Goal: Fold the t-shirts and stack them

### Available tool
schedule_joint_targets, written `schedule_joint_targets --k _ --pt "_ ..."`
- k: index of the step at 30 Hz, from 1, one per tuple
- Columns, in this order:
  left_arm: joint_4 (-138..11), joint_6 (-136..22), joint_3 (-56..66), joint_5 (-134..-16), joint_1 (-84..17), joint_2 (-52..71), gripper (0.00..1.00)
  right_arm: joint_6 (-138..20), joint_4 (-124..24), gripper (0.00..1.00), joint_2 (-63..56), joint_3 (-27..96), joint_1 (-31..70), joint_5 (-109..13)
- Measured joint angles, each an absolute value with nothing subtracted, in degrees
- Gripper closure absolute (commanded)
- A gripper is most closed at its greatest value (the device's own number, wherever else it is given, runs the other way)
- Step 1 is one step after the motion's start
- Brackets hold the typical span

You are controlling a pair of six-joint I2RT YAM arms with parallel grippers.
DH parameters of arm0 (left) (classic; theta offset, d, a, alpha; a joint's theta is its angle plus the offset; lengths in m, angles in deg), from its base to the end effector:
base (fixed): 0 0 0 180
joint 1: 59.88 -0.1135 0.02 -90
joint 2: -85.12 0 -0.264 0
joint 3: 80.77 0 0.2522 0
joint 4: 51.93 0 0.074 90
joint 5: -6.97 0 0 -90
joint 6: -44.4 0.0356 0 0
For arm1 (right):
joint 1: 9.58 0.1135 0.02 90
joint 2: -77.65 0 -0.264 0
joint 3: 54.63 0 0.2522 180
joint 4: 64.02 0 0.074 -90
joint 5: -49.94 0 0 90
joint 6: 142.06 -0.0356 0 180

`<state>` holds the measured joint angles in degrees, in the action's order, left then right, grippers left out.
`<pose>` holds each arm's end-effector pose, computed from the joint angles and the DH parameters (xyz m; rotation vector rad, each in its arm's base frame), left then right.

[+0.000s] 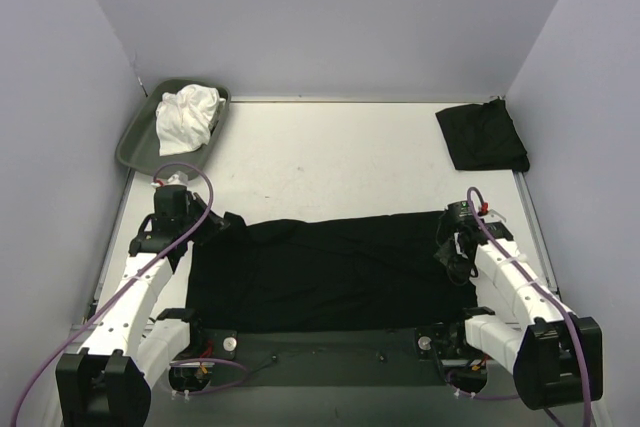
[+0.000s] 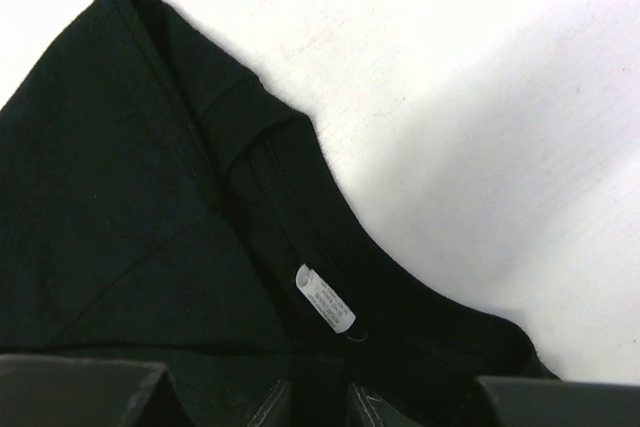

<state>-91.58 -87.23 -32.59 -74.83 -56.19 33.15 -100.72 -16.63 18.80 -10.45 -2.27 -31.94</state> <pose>0.1876 -0.0172 0.2297 -0.7062 2.2809 -0.5535 0.1778 0.0177 0.1791 0.9766 2.4559 0.1428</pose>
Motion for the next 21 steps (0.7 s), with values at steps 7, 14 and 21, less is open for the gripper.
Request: schedule_joint_targets --k 7,14,21 --pt "-91.61 -86.64 -32.59 -75.11 -56.19 32.76 1.00 -100.44 -17.77 1.00 17.88 -10.45 -3.64 -31.22" --pt "-92.35 -85.15 -30.87 -75.85 -56.65 31.69 1.00 -98.60 -18.05 1.00 14.23 -1.54 -4.34 -29.77" --pt "-93.90 -82.46 -24.53 -75.94 -59.47 29.63 1.00 -93.25 -25.35 1.00 13.71 12.60 -4.37 -31.04"
